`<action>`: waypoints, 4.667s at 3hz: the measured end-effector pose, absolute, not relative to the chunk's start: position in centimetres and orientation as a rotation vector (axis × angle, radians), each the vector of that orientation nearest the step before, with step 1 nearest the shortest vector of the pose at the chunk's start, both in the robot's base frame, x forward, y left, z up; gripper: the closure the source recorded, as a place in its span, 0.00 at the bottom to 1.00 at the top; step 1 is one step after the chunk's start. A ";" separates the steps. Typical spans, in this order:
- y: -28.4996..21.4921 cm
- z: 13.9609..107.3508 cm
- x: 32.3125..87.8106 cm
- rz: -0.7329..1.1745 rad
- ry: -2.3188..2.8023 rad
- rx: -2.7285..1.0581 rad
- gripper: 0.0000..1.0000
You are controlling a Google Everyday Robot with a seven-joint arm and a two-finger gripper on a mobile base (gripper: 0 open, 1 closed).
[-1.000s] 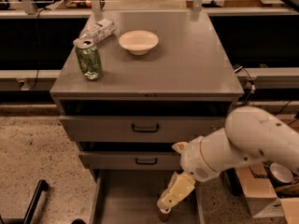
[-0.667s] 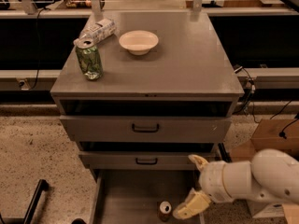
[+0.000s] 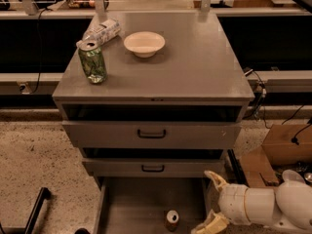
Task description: Pick orange can from bottom drawer and place on counter
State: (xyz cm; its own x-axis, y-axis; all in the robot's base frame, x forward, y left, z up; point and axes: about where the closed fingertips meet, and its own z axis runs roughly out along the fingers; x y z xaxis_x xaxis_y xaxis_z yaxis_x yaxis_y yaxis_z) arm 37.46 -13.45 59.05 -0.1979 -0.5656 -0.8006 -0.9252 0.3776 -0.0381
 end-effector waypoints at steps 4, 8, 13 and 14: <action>-18.4 47.3 44.1 0.406 1.862 -1.235 0.00; -12.3 25.9 40.7 0.711 1.887 -1.355 0.00; -9.4 21.4 44.8 0.795 1.850 -1.189 0.00; -8.3 20.7 44.5 0.814 1.843 -1.177 0.16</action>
Offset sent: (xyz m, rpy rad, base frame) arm 0.0917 -0.0688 -0.1677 0.0306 -0.1877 -0.2078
